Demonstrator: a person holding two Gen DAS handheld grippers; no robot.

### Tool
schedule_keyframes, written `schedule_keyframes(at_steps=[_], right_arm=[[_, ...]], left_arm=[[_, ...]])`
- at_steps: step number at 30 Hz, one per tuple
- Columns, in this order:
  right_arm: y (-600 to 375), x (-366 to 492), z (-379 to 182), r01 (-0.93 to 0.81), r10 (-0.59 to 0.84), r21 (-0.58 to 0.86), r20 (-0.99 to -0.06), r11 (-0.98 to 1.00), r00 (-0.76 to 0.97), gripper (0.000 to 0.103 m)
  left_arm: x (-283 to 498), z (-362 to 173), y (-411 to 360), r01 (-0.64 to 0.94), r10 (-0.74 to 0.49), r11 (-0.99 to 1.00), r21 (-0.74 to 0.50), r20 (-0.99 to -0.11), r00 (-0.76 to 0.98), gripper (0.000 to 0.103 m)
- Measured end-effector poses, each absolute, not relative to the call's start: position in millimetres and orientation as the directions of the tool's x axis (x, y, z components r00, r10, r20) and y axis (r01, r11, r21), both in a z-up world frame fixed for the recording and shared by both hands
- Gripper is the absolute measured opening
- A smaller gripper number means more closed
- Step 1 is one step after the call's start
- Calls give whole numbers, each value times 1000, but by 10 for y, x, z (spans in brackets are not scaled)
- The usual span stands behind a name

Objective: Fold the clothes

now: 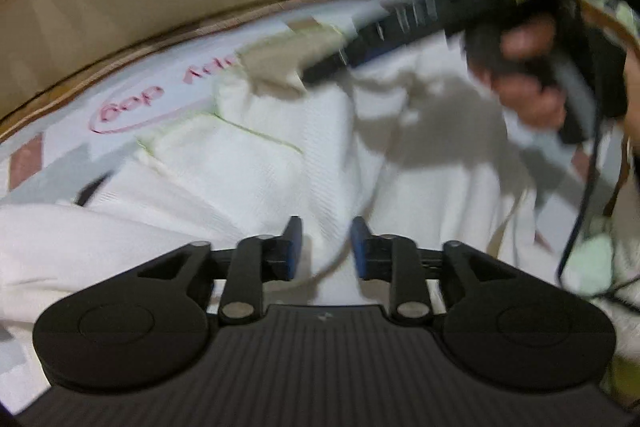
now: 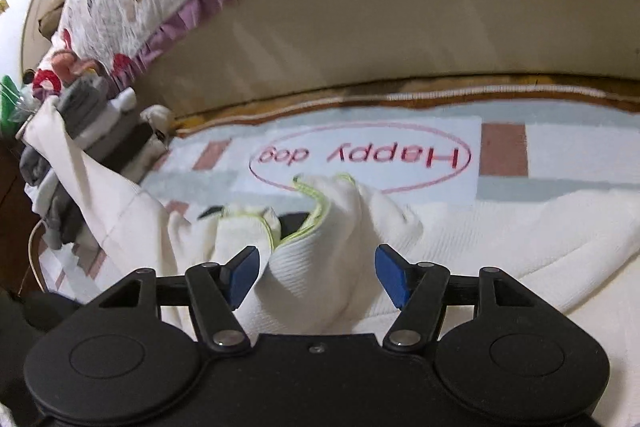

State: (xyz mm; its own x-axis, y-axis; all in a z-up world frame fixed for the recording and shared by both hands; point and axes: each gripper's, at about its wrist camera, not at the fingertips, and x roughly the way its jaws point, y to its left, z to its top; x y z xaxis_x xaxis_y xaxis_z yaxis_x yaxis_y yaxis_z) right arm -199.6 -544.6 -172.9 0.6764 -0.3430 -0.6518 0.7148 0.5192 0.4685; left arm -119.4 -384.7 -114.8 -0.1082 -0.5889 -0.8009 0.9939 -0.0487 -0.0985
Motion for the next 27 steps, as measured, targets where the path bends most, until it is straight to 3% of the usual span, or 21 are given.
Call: schedule_keyframes(at_steps=[3,4,5,6,12,16,17,18,19,22,27], right_arm=[[-5481,-1984,-1792,725,-367,457,-647,515,668,67],[-5491,-1983,-1803,727,-381,450,-639,519,668,58],[-5502,-1981,-1812,728,-394,442,-631,524,668,27],[-5489,-1981,-1784,719,-410,432,-611,544,677,10],[-5387,-2183,-1425,614,-451,456,-421,644,787,9],[-5367,-2469,-1294,627,-480,464,-404,626,779,9],[-5379,-2515,-1298,633,-479,464,-416,620,773,9],[-5390,-2560,-1301,639,-477,463,-427,614,768,9],[-5400,-2553,-1309,646,-475,455,-440,613,762,9],[-5439,-2539,-1335,648,-461,463,-460,605,759,9],[-5414,-2496,-1378,630,-384,448,-526,634,759,10]], left_arm=[[-969,-981,-3901,991,-637,40,-127,-767,-73,41],[-889,-970,-3917,989,-645,67,-133,-762,-59,41],[-808,-961,-3931,986,-653,93,-139,-756,-45,41],[-762,-1032,-4013,984,-639,102,-147,-767,-48,42],[-669,-1457,-4348,972,-536,194,-134,-844,-9,57],[-666,-1561,-4331,954,-551,242,-176,-834,-14,66],[-668,-1574,-4331,952,-554,243,-187,-832,-23,55],[-699,-1587,-4363,969,-533,182,-167,-845,-45,19],[-774,-1550,-4393,990,-524,105,-95,-851,-25,6],[-856,-1284,-4273,994,-570,86,-60,-821,-1,5],[-840,-701,-3671,985,-759,97,-141,-651,-19,5]])
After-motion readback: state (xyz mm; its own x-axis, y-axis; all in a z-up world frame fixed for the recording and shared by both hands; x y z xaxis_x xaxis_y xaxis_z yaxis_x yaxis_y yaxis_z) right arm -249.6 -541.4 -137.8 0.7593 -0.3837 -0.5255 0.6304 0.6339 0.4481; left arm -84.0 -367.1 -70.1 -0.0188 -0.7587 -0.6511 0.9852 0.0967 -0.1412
